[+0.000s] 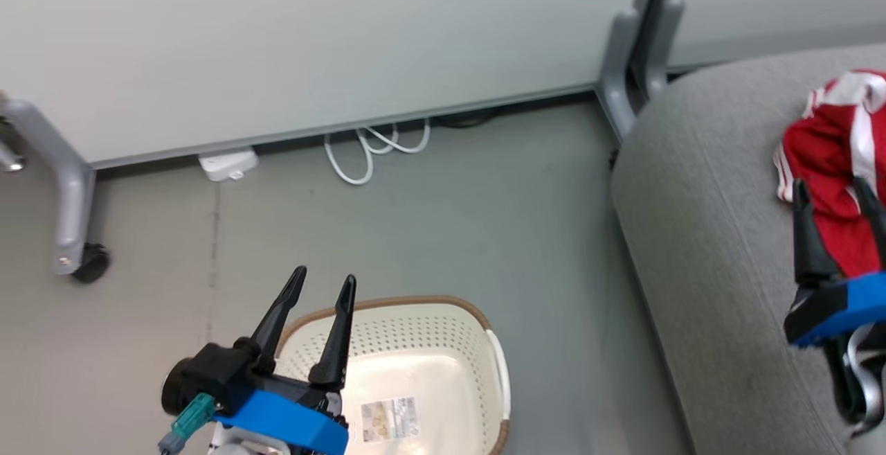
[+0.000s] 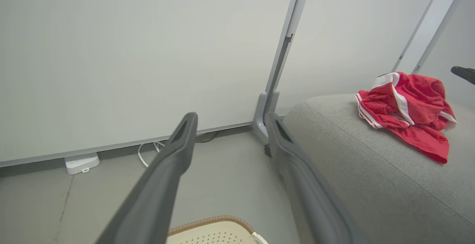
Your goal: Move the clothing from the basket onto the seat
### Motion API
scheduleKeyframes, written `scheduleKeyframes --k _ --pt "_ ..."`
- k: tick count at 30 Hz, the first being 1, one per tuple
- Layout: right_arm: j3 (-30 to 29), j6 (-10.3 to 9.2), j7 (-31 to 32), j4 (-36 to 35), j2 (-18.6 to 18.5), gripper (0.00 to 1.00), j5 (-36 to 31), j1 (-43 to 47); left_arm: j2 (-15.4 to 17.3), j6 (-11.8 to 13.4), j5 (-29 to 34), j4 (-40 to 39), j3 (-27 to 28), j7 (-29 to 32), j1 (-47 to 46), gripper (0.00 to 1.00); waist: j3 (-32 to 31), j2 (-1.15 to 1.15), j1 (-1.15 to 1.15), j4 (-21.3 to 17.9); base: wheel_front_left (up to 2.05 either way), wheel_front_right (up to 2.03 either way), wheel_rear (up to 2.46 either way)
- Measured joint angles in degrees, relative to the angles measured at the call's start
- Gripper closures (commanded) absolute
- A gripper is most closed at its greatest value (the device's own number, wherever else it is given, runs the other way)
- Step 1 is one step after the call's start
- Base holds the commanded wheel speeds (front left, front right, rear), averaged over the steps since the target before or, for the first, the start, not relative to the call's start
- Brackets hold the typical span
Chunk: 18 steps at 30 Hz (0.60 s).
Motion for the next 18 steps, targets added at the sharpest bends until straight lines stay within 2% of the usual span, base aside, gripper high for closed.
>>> scheduleKeyframes --k 7,18 --pt "0.4 0.00 1.2 -9.2 5.0 0.00 -2.7 8.7 -0.6 0.0 0.0 1.2 3.6 0.0 2.8 0.00 -3.6 0.00 0.01 4.0 0.00 0.00 0.00" --pt "4.6 -0.01 0.4 -13.4 9.3 0.00 -4.1 17.0 -1.3 0.0 0.6 2.6 9.9 0.0 5.7 0.00 -6.9 0.00 0.02 6.7 0.00 0.00 0.00"
